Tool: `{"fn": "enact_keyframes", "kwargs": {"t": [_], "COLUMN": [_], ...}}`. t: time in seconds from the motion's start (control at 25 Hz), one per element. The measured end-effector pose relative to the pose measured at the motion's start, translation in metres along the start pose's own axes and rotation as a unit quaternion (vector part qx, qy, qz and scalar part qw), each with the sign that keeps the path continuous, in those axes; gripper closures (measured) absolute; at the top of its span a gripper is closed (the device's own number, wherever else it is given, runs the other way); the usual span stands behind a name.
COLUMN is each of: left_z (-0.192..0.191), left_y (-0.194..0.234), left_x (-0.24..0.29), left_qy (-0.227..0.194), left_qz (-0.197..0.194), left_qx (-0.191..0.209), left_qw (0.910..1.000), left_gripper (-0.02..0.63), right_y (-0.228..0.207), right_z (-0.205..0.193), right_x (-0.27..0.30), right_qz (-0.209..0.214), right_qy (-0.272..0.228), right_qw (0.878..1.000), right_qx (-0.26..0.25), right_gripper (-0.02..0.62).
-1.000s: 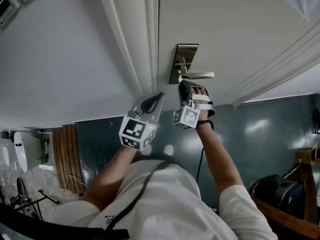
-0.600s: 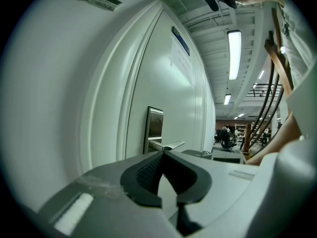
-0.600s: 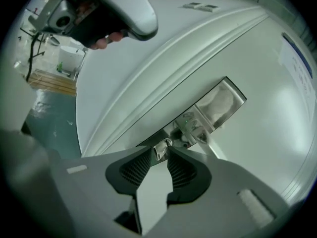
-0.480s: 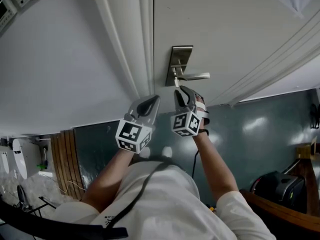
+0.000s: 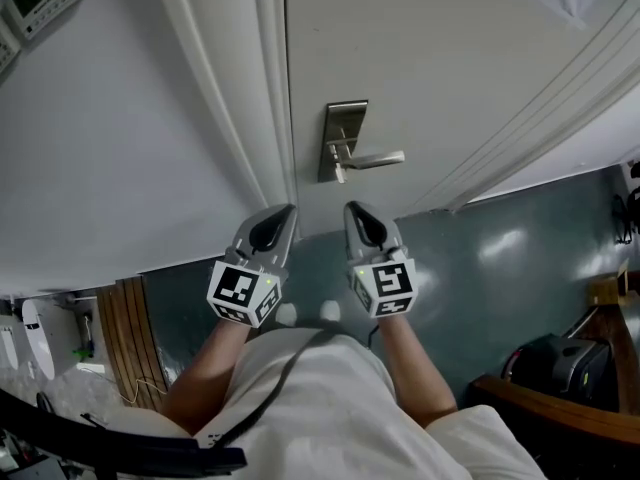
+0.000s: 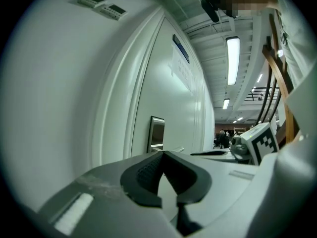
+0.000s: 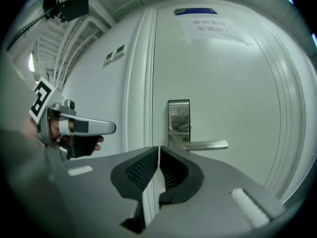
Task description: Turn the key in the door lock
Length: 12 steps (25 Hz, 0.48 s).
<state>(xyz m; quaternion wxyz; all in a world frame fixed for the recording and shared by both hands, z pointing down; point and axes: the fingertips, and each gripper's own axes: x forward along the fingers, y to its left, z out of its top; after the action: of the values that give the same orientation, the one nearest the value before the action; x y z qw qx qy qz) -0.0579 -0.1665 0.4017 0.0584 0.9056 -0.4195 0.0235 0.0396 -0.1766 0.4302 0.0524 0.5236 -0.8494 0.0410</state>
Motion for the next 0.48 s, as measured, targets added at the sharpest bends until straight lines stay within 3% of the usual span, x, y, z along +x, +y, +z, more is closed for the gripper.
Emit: {"fn": "enact_keyframes", "kwargs": {"t": [0.2, 0.48], "left_z": [0.022, 0.028], "left_y": [-0.004, -0.003], "left_x": [-0.012, -0.032], "left_qy": [-0.023, -0.033], "left_qz": [-0.008, -0.011], "left_qx": [0.003, 0.004], "left_qw": [0.9997, 0.9994], "left_gripper": [0.6, 0.6], "right_y": [0.002, 0.004], "right_z": [0.021, 0.029], "right_x": [-0.029, -0.054], "right_qz": [-0.014, -0.026], "right_qy": [-0.032, -0.046], "right_qw": [0.999, 0.997], "right_qx": [0.041, 0.052], "right_gripper": [0.58, 0.588]}}
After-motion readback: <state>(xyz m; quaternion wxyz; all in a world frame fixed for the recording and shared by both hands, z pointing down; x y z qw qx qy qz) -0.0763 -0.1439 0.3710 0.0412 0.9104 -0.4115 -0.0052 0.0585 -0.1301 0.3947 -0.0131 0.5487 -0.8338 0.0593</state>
